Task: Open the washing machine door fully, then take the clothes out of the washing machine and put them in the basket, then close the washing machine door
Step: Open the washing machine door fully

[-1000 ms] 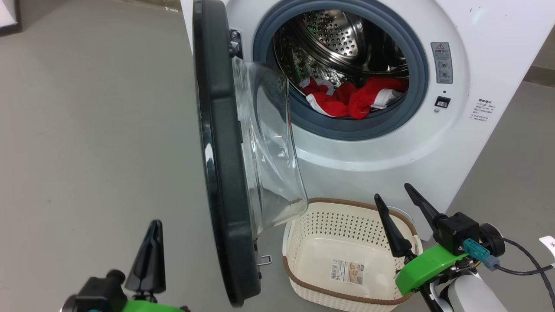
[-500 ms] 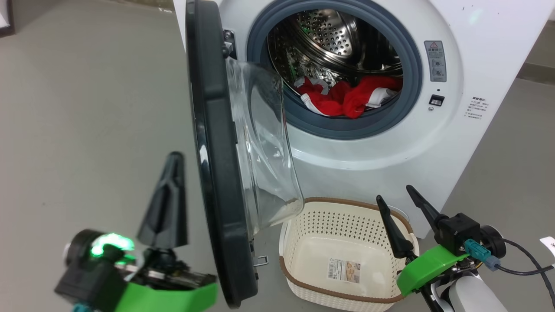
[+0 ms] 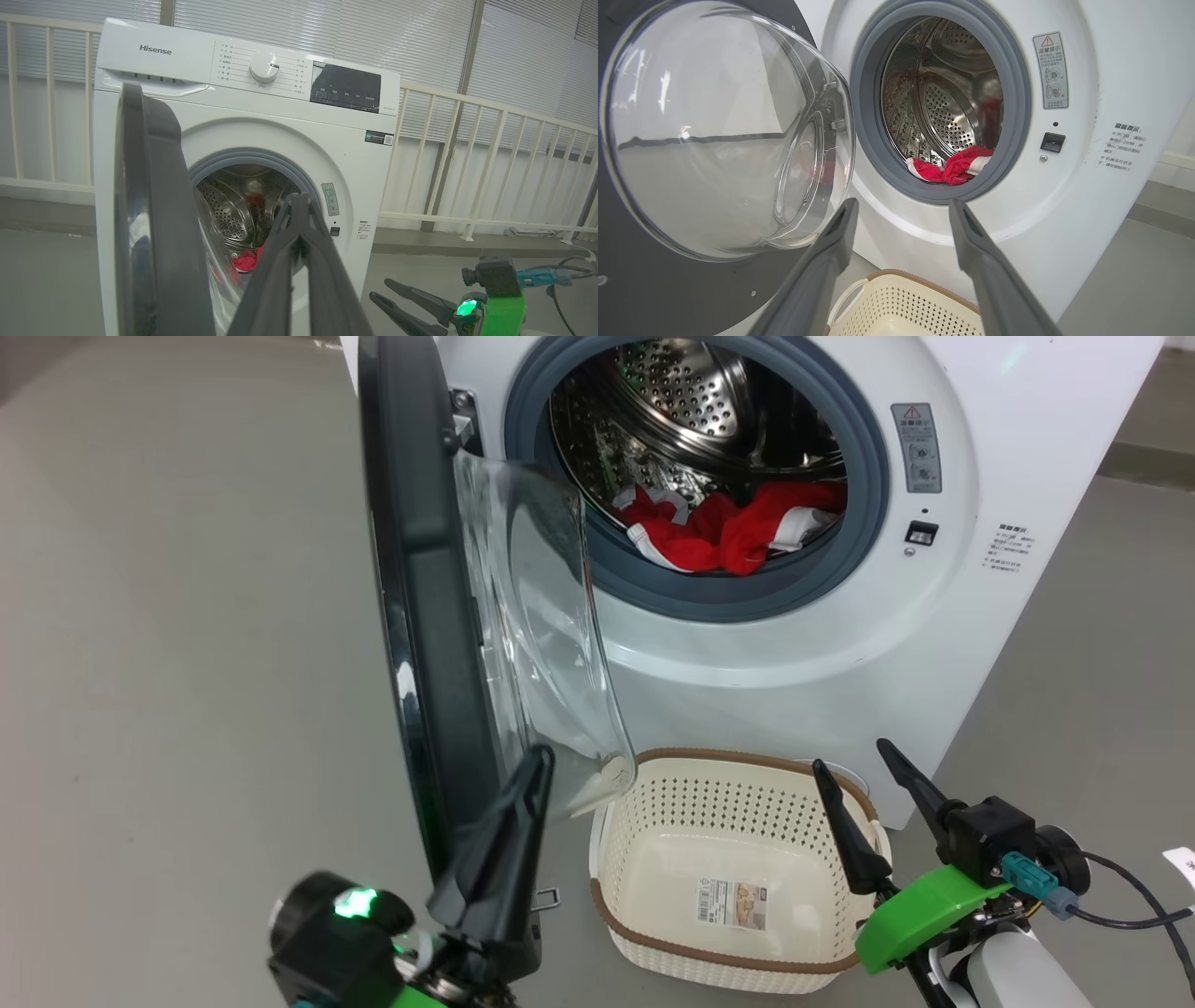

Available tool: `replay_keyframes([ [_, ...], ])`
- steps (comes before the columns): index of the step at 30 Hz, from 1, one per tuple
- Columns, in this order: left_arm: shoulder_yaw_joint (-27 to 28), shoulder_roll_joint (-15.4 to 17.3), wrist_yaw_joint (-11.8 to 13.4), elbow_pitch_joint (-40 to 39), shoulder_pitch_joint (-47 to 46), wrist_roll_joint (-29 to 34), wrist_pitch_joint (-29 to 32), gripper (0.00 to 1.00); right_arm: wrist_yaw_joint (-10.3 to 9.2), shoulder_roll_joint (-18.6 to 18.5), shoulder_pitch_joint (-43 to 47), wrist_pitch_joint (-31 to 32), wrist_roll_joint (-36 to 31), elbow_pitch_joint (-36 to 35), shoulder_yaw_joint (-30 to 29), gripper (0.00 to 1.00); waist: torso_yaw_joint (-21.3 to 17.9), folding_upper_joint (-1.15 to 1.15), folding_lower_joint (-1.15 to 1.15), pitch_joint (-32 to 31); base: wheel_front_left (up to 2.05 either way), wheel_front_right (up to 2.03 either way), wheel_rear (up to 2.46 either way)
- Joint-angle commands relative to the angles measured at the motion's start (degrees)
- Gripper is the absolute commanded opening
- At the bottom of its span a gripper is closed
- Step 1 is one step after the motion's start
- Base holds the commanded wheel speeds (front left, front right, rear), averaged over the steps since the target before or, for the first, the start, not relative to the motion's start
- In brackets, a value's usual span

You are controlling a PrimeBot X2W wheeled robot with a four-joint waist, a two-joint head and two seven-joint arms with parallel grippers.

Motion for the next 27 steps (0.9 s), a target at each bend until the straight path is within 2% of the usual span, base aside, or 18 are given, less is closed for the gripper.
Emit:
replay_keyframes([
  [1,1.2,0.32,-0.24,-0.98,-0.38,-0.39,0.48,0.0,0.02,0.1,-1.24,-0.37,0.39,-1.23,0.97,1.0,0.03,0.0,0.0,0.24,0.0,0.0,0.0],
  [8,-0.75,0.52,-0.16,5.08,1.47,-0.95,2.22,0.0,0.02,0.02,-1.45,-0.37,0.19,-1.04,0.73,1.0,0.3,0.0,0.0,0.87,0.0,0.0,0.0],
  [19,1.42,0.67,3.78,10.8,1.91,-1.42,1.51,0.0,0.02,-0.37,-1.07,-0.37,0.45,-0.92,0.86,1.0,0.55,0.0,0.0,1.36,0.0,0.0,0.0],
  [27,5.57,2.34,6.3,12.31,2.3,-2.04,0.26,0.0,0.02,-0.73,-0.67,-0.37,0.46,-0.7,0.48,1.0,1.51,0.0,0.0,1.48,0.0,0.0,0.0],
])
